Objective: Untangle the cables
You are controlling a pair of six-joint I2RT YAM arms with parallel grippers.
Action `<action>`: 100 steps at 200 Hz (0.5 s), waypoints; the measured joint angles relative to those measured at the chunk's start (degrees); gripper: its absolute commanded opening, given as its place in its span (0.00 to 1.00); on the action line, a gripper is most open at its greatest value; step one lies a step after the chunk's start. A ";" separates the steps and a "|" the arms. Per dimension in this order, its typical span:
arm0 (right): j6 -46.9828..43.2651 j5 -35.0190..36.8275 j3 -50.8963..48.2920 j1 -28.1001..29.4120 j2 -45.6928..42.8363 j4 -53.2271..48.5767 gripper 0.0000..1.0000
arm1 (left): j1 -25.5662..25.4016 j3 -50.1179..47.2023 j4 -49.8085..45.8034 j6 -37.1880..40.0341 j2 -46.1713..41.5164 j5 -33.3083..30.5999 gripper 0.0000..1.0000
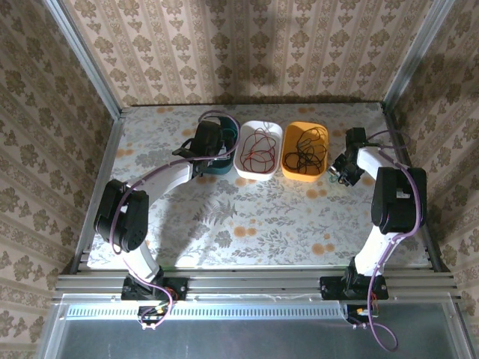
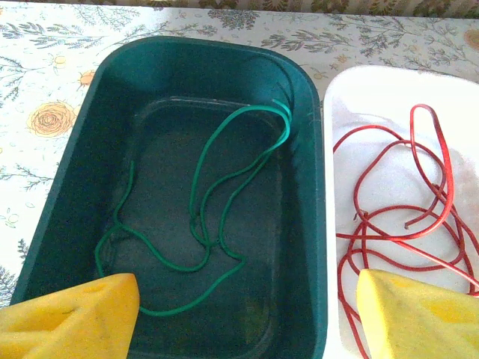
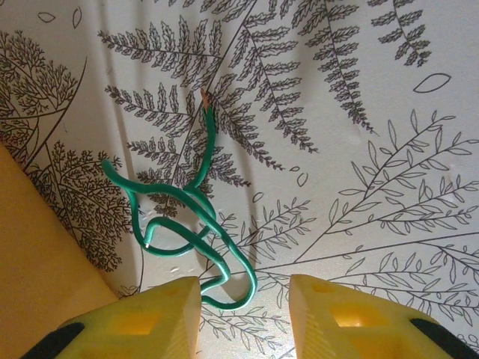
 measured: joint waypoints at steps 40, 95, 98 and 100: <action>0.83 3.91 1.40 1.66 1.01 -0.55 0.36 | 0.00 0.00 0.13 -0.04 0.00 0.02 0.77; 3.23 5.90 1.49 3.06 2.67 -0.55 0.20 | 0.00 0.00 0.50 -0.17 -0.02 0.20 0.77; 3.37 5.90 1.49 3.06 2.69 -0.52 0.18 | 0.00 0.00 0.50 -0.17 -0.04 0.20 0.77; 3.56 5.90 1.49 3.08 2.69 -0.52 0.16 | 0.00 0.00 0.50 -0.17 -0.04 0.20 0.77</action>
